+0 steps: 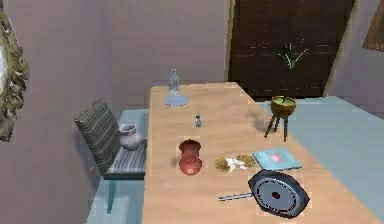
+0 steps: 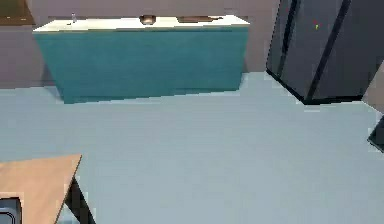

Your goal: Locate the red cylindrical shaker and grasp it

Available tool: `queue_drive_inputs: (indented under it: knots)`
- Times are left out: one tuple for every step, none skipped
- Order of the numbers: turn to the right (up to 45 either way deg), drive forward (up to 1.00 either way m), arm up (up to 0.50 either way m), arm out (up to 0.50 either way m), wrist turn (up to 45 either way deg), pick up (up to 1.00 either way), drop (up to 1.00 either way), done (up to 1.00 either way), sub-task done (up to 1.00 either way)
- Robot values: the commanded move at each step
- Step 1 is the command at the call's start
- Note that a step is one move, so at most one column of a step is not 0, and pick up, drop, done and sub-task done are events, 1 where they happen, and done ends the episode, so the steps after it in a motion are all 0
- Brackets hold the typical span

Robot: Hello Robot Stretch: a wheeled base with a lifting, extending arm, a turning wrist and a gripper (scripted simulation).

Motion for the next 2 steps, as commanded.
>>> queue_drive_inputs:
  knots:
    - [-45.0,0.0,0.0,0.0,0.0,0.0,0.0,0.0,0.0]
    - [-39.0,0.0,0.0,0.0,0.0,0.0,0.0,0.0,0.0]
